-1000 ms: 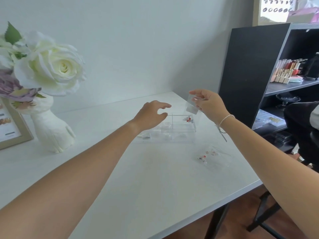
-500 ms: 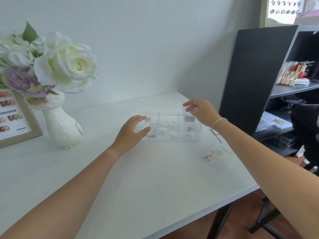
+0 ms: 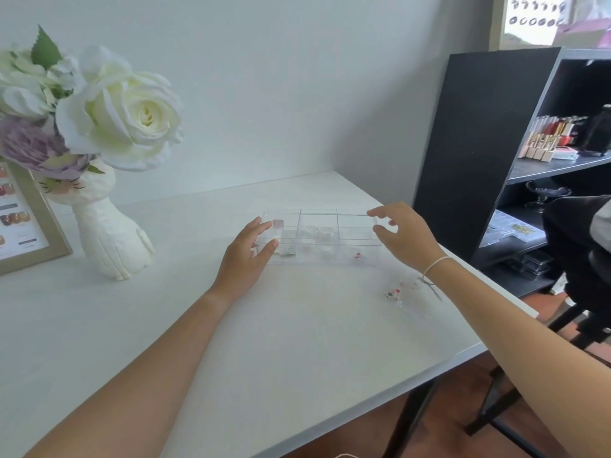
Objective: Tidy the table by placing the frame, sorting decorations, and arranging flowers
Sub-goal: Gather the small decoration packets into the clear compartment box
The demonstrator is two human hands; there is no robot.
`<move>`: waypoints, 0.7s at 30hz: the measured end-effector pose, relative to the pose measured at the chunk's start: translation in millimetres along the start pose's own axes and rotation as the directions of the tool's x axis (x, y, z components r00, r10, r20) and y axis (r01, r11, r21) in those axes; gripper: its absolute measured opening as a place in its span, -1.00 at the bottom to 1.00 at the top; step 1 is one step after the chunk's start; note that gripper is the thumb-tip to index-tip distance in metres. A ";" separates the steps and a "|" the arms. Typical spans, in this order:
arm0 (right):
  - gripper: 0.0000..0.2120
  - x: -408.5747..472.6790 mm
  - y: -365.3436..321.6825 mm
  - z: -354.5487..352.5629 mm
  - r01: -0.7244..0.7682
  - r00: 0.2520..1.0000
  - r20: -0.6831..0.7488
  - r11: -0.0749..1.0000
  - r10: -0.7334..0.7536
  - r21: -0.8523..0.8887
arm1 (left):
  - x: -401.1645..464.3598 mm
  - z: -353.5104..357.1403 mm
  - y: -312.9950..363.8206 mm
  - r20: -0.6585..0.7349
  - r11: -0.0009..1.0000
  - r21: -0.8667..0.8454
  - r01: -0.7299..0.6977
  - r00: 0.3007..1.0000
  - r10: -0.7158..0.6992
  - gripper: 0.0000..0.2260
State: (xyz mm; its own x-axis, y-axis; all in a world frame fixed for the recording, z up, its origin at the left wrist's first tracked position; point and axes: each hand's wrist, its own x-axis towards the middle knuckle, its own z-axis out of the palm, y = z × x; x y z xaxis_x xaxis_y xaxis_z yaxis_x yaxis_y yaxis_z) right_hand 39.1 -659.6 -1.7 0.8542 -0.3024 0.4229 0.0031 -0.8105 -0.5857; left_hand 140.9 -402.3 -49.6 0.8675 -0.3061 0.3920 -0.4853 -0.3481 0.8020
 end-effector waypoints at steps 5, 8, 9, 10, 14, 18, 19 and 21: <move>-0.85 -24.0 23.0 -16.7 -0.098 0.982 0.151 0.991 0.111 -0.089 | 0.3 0.5 0.2 -0.010 1.000 0.019 0.013 1.000 -0.013 -0.64; -0.73 -34.6 29.7 -26.2 -0.165 0.945 0.255 0.973 0.202 -0.161 | -1.2 -0.3 1.2 -0.017 0.999 0.039 0.010 1.000 -0.009 -0.64; -0.65 -37.3 30.7 -29.3 -0.186 0.926 0.292 0.963 0.239 -0.196 | -1.8 -0.3 1.9 -0.018 0.999 0.042 0.010 1.000 -0.009 -0.64; -0.57 -39.9 30.7 -32.1 -0.207 0.903 0.328 0.950 0.278 -0.235 | -2.2 -0.1 2.6 -0.020 0.999 0.043 0.011 1.000 -0.010 -0.64; -0.42 -45.2 27.4 -36.6 -0.249 0.852 0.376 0.914 0.364 -0.319 | -3.1 -1.2 4.3 -0.016 0.998 0.034 0.047 0.999 -0.046 -0.61; -0.56 -46.1 24.9 -34.7 -0.261 0.854 0.382 0.926 0.353 -0.271 | -4.0 -1.8 5.4 -0.017 0.996 0.031 0.083 0.996 -0.082 -0.60; -0.63 -45.9 24.4 -33.5 -0.261 0.857 0.380 0.929 0.348 -0.262 | -4.0 -1.6 5.7 -0.017 0.996 0.030 0.086 0.996 -0.086 -0.60; -0.77 -44.8 23.8 -31.7 -0.275 0.863 0.371 0.935 0.343 -0.226 | -4.1 -1.3 6.4 -0.016 0.996 0.034 0.086 0.996 -0.085 -0.60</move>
State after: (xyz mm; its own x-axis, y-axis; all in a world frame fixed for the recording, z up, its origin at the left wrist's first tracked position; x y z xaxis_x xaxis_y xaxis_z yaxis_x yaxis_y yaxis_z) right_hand -15.5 -681.2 -12.7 0.9310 -0.3528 -0.0932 -0.3493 -0.7878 -0.5072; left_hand 134.4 -402.1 -45.5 0.9073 -0.2612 0.3294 -0.4126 -0.4032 0.8168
